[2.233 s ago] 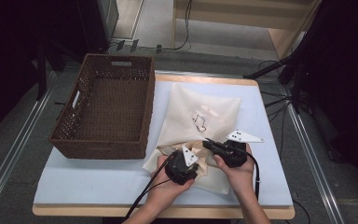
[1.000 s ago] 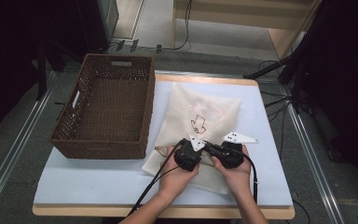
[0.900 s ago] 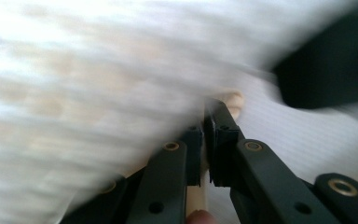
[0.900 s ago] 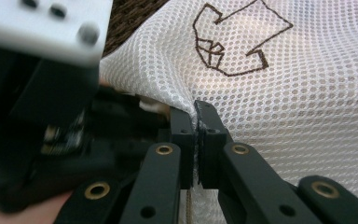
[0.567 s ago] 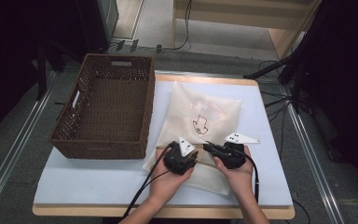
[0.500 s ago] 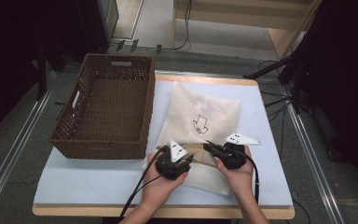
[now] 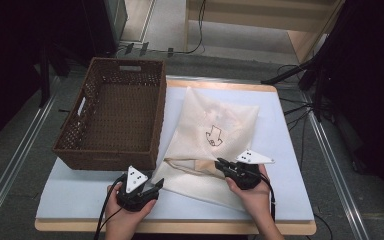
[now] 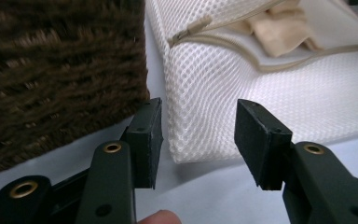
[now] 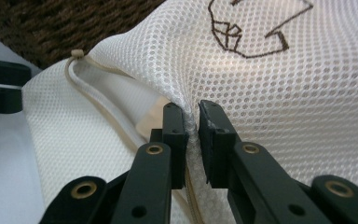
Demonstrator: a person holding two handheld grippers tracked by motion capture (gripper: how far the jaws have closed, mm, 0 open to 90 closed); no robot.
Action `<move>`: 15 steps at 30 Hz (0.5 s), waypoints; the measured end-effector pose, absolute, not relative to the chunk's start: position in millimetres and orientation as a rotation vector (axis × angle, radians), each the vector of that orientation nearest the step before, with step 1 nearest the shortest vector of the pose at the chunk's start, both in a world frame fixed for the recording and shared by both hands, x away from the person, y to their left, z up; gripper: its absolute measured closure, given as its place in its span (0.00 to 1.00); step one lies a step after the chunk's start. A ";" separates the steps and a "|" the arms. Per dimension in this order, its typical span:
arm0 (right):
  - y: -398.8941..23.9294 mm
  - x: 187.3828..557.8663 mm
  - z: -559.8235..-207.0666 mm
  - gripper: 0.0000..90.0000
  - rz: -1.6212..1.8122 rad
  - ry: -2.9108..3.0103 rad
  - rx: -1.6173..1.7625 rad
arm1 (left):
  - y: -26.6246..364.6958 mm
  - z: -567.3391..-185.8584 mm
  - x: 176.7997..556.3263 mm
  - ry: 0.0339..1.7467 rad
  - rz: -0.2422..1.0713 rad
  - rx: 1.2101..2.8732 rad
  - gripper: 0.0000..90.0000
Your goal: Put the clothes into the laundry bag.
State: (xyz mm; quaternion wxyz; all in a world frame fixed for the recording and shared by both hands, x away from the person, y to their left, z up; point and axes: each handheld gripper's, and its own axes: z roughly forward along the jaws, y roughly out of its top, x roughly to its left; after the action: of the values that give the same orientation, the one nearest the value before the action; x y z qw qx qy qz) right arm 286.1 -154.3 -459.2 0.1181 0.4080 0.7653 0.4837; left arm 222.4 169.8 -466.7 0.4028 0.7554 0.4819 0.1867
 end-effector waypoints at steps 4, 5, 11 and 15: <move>-154.8 286.2 -468.9 0.88 1.389 2.284 1.218 | 166.9 -468.0 228.0 1.222 0.438 1.892 0.60; -154.9 286.8 -470.4 0.87 1.379 2.293 1.216 | 166.6 -467.8 229.6 1.227 0.436 1.889 0.60; -152.0 288.1 -468.0 0.63 1.410 2.268 1.223 | 163.1 -472.2 235.8 1.233 0.392 1.884 0.71; -146.7 281.0 -456.4 0.57 1.453 2.196 1.169 | 161.7 -472.2 237.1 1.235 0.370 1.878 0.86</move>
State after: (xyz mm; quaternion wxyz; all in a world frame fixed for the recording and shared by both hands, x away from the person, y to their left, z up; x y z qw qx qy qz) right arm 281.0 -146.7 -456.4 0.1301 0.4023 0.7557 0.5002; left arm 237.1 161.7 -472.2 0.4186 0.7486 0.4925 0.1475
